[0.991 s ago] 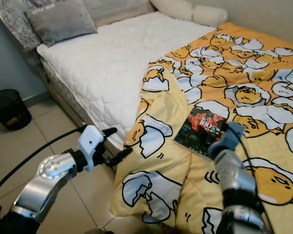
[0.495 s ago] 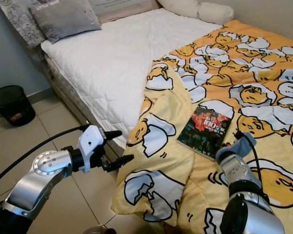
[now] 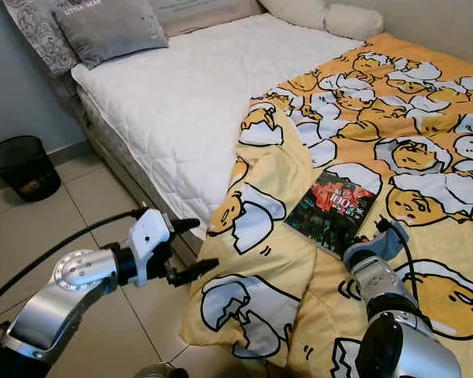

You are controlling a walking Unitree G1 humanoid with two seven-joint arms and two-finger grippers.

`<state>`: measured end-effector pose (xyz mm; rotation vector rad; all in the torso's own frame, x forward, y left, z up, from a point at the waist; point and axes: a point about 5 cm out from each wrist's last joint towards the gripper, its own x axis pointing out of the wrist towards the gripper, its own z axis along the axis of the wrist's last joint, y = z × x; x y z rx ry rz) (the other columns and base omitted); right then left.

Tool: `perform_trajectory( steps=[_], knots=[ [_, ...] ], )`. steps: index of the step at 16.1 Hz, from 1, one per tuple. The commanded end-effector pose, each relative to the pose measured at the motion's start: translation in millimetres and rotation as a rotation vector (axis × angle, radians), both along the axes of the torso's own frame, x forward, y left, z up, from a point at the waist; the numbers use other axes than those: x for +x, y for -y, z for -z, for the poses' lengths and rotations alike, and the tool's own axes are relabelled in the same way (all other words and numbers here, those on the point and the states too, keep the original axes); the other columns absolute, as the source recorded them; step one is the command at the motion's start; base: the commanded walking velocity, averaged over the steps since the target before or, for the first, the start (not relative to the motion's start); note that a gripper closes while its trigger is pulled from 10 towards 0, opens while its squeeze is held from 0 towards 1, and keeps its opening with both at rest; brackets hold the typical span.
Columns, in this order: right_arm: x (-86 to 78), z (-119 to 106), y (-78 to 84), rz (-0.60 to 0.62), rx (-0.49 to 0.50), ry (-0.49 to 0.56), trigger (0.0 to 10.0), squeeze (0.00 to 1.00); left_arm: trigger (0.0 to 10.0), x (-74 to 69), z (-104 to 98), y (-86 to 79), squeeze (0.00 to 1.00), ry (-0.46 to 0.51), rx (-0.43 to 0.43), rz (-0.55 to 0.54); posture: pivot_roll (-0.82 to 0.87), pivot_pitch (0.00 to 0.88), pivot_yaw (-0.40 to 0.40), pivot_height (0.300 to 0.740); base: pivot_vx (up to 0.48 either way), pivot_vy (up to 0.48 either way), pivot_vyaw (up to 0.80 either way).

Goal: Clean up the room

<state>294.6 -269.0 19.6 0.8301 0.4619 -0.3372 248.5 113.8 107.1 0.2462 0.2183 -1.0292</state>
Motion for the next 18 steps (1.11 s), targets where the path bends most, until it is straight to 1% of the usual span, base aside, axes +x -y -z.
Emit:
perform_trajectory(
  steps=[1,2,3,4,6,8,9,10,11,13,14,18],
  knots=[
    [-5.5,8,-3.4,-0.014,0.023,-0.059,10.0,0.00,10.0,0.1,-2,-2.5,0.77,0.007,0.018,0.004,0.03,0.000,0.029,0.740,0.000,0.000,0.00],
    [-9.5,15,-11.6,-0.065,0.026,-0.100,10.0,0.00,10.0,0.7,-4,-2.6,0.76,0.008,0.021,0.006,0.04,0.000,0.034,0.740,0.000,0.000,0.00],
    [-11.2,19,-18.5,-0.076,0.062,-0.103,10.0,0.00,10.0,0.6,-4,-3.1,0.77,0.008,0.024,0.009,0.05,0.000,0.041,0.740,0.000,0.000,0.00],
    [-11.9,21,-21.2,-0.074,0.075,-0.105,10.0,0.00,10.0,0.2,-5,-3.6,0.76,0.006,0.028,0.011,0.06,0.000,0.046,0.740,0.000,0.000,0.00],
    [-16.0,29,-33.8,-0.075,0.111,-0.126,10.0,0.00,10.0,-1.9,-6,-7.4,0.76,-0.002,0.046,0.022,0.07,0.000,0.066,0.740,0.000,0.000,0.00],
    [-12.5,28,-40.0,-0.039,0.176,-0.091,10.0,0.00,10.0,-1.0,-8,-9.9,0.76,-0.005,0.054,0.025,0.08,0.000,0.072,0.740,0.000,0.000,0.00],
    [-5.6,21,-40.9,-0.014,0.215,-0.042,10.0,0.00,10.0,0.0,-8,-11.0,0.77,-0.005,0.058,0.026,0.09,0.000,0.079,0.740,0.000,0.000,0.00],
    [-0.8,17,-41.3,-0.001,0.242,-0.006,8.8,0.00,10.0,0.6,-9,-11.5,0.76,-0.005,0.059,0.026,0.08,0.000,0.082,0.740,0.000,0.000,0.00],
    [10.9,3,-40.8,0.032,0.302,0.082,3.5,0.00,10.0,1.9,-9,-11.3,0.76,-0.007,0.059,0.025,0.08,0.000,0.084,0.740,0.000,0.000,0.00],
    [18.6,-5,-40.5,0.062,0.342,0.135,0.0,0.00,10.0,3.6,-9,-9.0,0.76,-0.007,0.056,0.025,0.08,0.000,0.084,0.740,0.000,0.000,0.00],
    [20.4,-7,-41.5,0.069,0.354,0.144,0.0,0.00,10.0,4.1,-10,-8.1,0.76,-0.006,0.055,0.024,0.08,0.000,0.084,0.740,0.000,0.000,0.00],
    [24.4,-7,-54.8,0.060,0.383,0.142,0.0,0.00,10.0,6.2,-11,-10.1,0.77,-0.004,0.057,0.015,0.10,0.000,0.078,0.740,0.000,0.000,0.00]
  ],
)
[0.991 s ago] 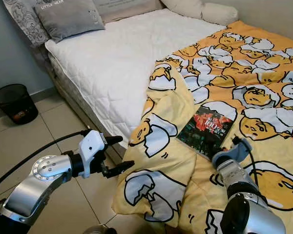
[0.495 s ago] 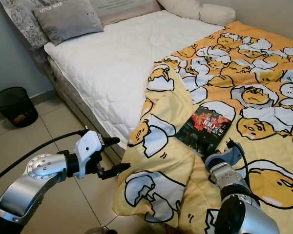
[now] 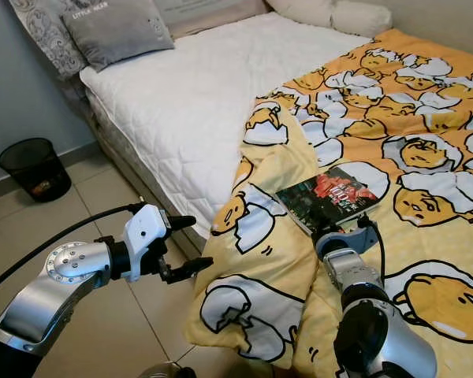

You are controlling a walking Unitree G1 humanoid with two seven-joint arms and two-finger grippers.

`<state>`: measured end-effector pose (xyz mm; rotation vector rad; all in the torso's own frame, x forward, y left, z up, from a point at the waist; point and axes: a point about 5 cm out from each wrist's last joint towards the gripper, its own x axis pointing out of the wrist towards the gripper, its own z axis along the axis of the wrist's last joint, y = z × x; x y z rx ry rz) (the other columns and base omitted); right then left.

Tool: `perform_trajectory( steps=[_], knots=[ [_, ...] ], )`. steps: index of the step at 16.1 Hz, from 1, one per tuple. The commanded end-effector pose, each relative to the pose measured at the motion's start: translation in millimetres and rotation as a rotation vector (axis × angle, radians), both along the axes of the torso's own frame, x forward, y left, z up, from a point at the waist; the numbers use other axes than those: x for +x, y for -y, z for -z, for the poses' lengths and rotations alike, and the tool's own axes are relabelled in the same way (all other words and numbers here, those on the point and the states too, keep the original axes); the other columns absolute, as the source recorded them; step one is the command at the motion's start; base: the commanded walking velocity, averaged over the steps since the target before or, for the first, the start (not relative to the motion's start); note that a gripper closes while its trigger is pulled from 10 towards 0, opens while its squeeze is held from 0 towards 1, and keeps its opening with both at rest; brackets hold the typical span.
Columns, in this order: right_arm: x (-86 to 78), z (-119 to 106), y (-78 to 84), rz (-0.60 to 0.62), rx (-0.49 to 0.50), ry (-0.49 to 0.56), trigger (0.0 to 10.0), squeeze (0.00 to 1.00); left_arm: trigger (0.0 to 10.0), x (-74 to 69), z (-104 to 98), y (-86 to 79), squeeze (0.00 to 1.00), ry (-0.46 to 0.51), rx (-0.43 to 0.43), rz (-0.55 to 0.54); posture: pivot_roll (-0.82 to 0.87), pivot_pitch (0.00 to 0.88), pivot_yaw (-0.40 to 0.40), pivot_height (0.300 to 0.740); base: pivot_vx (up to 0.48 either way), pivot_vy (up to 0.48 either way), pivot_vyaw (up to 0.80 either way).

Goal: Clean up the room

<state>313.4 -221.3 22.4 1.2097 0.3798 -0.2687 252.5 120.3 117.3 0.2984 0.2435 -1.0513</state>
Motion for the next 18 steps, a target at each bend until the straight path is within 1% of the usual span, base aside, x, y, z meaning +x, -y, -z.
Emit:
perform_trajectory(
  steps=[1,2,3,5,8,14,16,18],
  knots=[
    [5.3,-3,-8.6,-0.007,0.028,0.011,0.0,0.00,10.0,1.9,-1,-4.2,0.77,-0.004,0.004,-0.015,0.10,0.000,0.078,0.740,0.000,0.000,0.00],
    [3.5,0,-10.4,0.013,0.028,-0.018,0.0,0.00,10.0,1.0,-1,-5.4,0.76,-0.007,0.006,-0.019,0.11,0.000,0.080,0.740,0.000,0.000,0.00],
    [0.5,5,-11.6,0.062,0.037,-0.063,0.0,0.00,10.0,-0.9,-1,-5.7,0.76,-0.012,0.007,-0.020,0.11,0.000,0.083,0.740,0.000,0.000,0.00],
    [0.3,6,-13.3,0.077,0.043,-0.071,0.0,0.00,10.0,-1.5,0,-5.7,0.76,-0.015,0.008,-0.020,0.12,0.000,0.086,0.740,0.000,0.000,0.00],
    [2.8,5,-16.4,0.096,0.049,-0.068,0.0,0.00,10.0,-2.1,0,-6.1,0.76,-0.019,0.012,-0.021,0.12,0.000,0.089,0.740,0.000,0.000,0.00],
    [7.5,0,-15.6,0.125,0.047,-0.047,0.0,0.00,10.0,-3.9,1,-6.5,0.77,-0.027,0.016,-0.025,0.12,0.000,0.087,0.740,0.000,0.000,0.00],
    [9.1,-3,-12.1,0.127,0.025,-0.029,0.0,0.00,10.0,-2.8,3,-6.1,0.76,-0.025,0.015,-0.031,0.12,0.000,0.083,0.740,0.000,0.000,0.00],
    [12.9,-11,-2.5,0.115,-0.031,0.001,0.0,0.00,10.0,0.6,3,-4.8,0.75,-0.009,-0.008,-0.059,0.09,0.000,0.077,0.740,0.000,0.000,0.00]
  ],
)
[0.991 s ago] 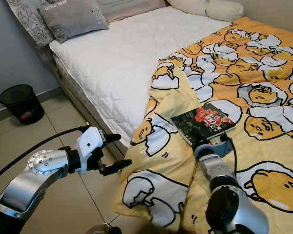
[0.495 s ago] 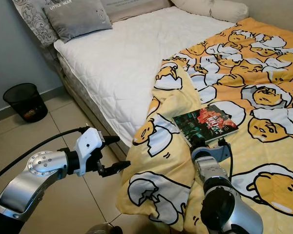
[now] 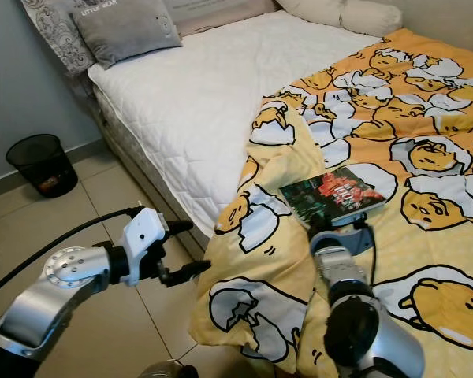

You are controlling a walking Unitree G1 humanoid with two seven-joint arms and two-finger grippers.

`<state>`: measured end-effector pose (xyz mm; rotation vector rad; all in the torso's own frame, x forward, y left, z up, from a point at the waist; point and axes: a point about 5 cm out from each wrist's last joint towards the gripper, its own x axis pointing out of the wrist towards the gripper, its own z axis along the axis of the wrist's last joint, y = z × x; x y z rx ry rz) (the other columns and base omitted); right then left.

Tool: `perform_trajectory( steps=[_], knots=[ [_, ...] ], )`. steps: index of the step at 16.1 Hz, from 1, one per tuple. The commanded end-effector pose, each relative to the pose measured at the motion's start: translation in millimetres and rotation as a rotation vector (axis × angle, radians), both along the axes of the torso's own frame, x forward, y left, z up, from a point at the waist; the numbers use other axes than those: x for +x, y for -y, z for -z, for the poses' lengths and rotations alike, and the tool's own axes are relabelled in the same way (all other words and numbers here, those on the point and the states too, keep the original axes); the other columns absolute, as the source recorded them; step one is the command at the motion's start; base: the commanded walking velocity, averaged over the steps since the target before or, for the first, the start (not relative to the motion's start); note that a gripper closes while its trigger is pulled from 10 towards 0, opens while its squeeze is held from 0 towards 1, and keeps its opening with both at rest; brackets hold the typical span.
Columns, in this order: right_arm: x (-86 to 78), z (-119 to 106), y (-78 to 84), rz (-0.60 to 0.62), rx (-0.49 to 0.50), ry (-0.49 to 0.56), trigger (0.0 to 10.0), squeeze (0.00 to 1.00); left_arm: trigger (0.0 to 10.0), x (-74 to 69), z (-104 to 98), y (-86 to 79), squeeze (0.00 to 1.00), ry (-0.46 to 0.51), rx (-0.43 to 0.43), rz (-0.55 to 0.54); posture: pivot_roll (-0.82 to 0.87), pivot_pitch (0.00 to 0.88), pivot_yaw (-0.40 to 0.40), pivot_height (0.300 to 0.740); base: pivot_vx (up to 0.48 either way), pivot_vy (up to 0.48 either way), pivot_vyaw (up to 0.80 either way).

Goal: Clean up the room

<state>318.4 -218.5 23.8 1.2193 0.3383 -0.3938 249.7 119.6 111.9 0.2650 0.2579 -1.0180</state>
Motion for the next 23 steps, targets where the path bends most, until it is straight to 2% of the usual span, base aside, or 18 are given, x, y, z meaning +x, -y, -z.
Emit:
perform_trajectory(
  steps=[1,3,4,5,7,8,10,11,12,14,16,18,19,23],
  knots=[
    [9.8,-14,7.5,0.006,-0.039,0.053,0.0,0.00,10.0,4.3,-1,-5.3,0.64,0.020,0.001,-0.038,0.08,0.000,0.073,0.740,0.000,0.000,0.00],
    [11.6,-20,16.3,0.011,-0.067,0.077,0.0,0.00,10.0,5.7,2,-5.6,0.47,0.029,-0.008,-0.074,0.05,0.000,0.070,0.740,0.000,0.000,0.00],
    [16.2,-32,25.9,-0.043,-0.177,0.127,0.0,0.00,10.0,8.1,6,-6.4,0.13,0.041,-0.033,-0.148,0.03,0.000,0.067,0.740,0.000,0.000,0.00],
    [16.9,-34,27.3,-0.061,-0.208,0.139,0.0,0.00,10.0,8.3,7,-6.6,0.13,0.043,-0.037,-0.164,0.02,0.000,0.068,0.740,0.000,0.000,0.00],
    [21.2,-48,32.8,-0.151,-0.475,0.185,0.0,0.00,10.0,8.8,10,-9.8,0.00,0.073,-0.056,-0.256,0.00,0.000,0.069,0.740,0.000,0.000,0.00],
    [20.8,-59,38.2,-0.152,-0.703,0.212,0.0,0.00,10.0,12.3,12,-11.7,0.00,0.103,-0.060,-0.334,-0.01,0.000,0.064,0.740,0.000,0.000,0.00],
    [18.6,-65,38.4,-0.182,-0.844,0.214,0.0,0.00,10.0,14.1,13,-11.3,0.00,0.109,-0.055,-0.365,-0.01,0.000,0.057,0.740,0.000,0.000,0.00],
    [17.0,-66,35.8,-0.259,-0.944,0.195,0.0,0.00,10.0,14.1,14,-10.4,0.00,0.107,-0.052,-0.366,0.00,0.000,0.053,0.740,0.000,0.000,0.00],
    [15.7,-68,35.9,-0.310,-1.000,0.171,0.0,0.00,10.0,14.2,14,-10.3,0.00,0.109,-0.053,-0.367,-0.01,0.000,0.054,0.740,0.000,0.000,0.00],
    [15.9,-76,42.0,-0.330,-1.026,0.164,0.0,0.00,10.0,14.6,14,-9.8,0.00,0.111,-0.051,-0.362,-0.02,0.000,0.057,0.740,0.000,0.000,0.00],
    [15.8,-86,46.8,-0.342,-1.102,0.186,0.0,0.00,10.0,15.2,15,-7.8,0.00,0.119,-0.051,-0.356,-0.02,0.000,0.057,0.740,0.000,0.000,0.00],
    [11.5,-96,44.1,-0.356,-1.214,0.256,0.0,0.00,10.0,17.3,14,-4.4,0.00,0.131,-0.058,-0.354,-0.02,0.000,0.052,0.740,0.000,0.000,0.00],
    [9.2,-98,41.5,-0.358,-1.239,0.272,0.0,0.00,10.0,17.8,13,-3.7,0.00,0.133,-0.060,-0.356,-0.02,0.000,0.051,0.740,0.000,0.000,0.00],
    [0.9,-92,36.4,-0.332,-1.256,0.248,0.0,0.00,10.0,17.2,13,-3.2,0.00,0.128,-0.076,-0.360,-0.01,0.000,0.052,0.740,0.000,0.000,0.00]
  ],
)
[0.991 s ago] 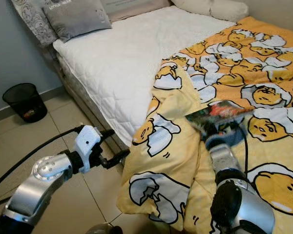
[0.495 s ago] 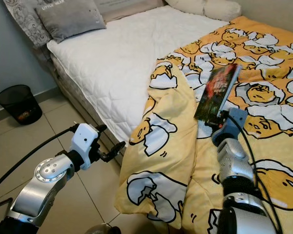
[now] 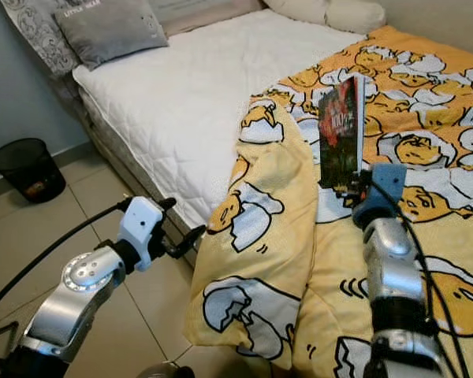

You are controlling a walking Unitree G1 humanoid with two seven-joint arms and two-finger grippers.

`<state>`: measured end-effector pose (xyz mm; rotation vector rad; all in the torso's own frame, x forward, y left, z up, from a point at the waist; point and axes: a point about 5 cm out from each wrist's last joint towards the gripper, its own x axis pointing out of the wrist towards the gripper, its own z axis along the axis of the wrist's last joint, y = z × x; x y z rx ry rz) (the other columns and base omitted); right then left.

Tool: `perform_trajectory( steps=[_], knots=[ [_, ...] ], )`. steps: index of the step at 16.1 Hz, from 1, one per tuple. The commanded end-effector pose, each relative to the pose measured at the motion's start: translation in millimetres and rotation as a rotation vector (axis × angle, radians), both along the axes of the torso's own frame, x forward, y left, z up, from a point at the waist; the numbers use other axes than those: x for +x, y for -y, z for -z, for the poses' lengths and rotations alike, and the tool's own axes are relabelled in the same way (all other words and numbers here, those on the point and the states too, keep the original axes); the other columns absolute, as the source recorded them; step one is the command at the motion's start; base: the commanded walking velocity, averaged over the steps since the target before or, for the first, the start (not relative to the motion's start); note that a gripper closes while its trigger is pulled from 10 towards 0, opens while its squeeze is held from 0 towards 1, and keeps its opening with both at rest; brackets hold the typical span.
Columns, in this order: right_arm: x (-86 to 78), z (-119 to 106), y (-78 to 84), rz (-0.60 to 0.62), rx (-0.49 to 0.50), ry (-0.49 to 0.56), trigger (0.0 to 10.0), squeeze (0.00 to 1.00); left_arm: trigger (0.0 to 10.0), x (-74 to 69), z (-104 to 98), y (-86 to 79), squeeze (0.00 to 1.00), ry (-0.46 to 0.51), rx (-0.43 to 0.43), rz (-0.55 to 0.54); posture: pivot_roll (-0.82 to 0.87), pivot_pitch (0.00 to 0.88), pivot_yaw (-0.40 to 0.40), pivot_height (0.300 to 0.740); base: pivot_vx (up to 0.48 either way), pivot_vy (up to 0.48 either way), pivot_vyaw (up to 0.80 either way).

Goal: Clean up the room

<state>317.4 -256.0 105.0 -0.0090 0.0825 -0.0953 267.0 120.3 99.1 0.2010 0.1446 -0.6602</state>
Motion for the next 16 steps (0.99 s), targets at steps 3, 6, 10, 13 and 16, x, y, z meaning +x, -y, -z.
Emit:
perform_trajectory(
  steps=[3,6,10,13,16],
  knots=[
    [-3.2,-13,-9.7,-0.008,-0.004,0.099,0.0,0.00,10.0,1.0,-1,-3.0,0.00,0.000,-0.032,-0.018,-0.01,0.000,0.057,0.740,0.000,0.000,0.00],
    [-8.3,-24,-35.7,-0.263,0.168,0.146,0.0,0.00,10.0,10.8,-11,-5.2,1.00,-0.065,-0.276,-0.041,-0.02,0.000,0.068,0.740,0.000,0.000,0.00],
    [-14.5,-44,-56.5,-0.588,0.294,0.179,0.0,0.00,10.0,31.9,-30,-20.0,1.00,-0.103,-0.521,-0.035,-0.03,0.000,0.068,0.740,0.000,0.000,0.00],
    [-30.1,-62,-74.0,-0.871,0.364,0.175,0.0,0.00,10.0,51.2,-47,-41.8,1.00,-0.132,-0.711,-0.039,-0.03,0.000,0.069,0.740,0.000,0.000,0.00],
    [-49.0,-84,-90.6,-1.127,0.479,0.175,0.0,0.00,10.0,63.3,-52,-50.9,0.00,-0.210,-0.923,0.049,-0.03,0.000,0.073,0.740,0.000,0.000,0.00]
  ],
)
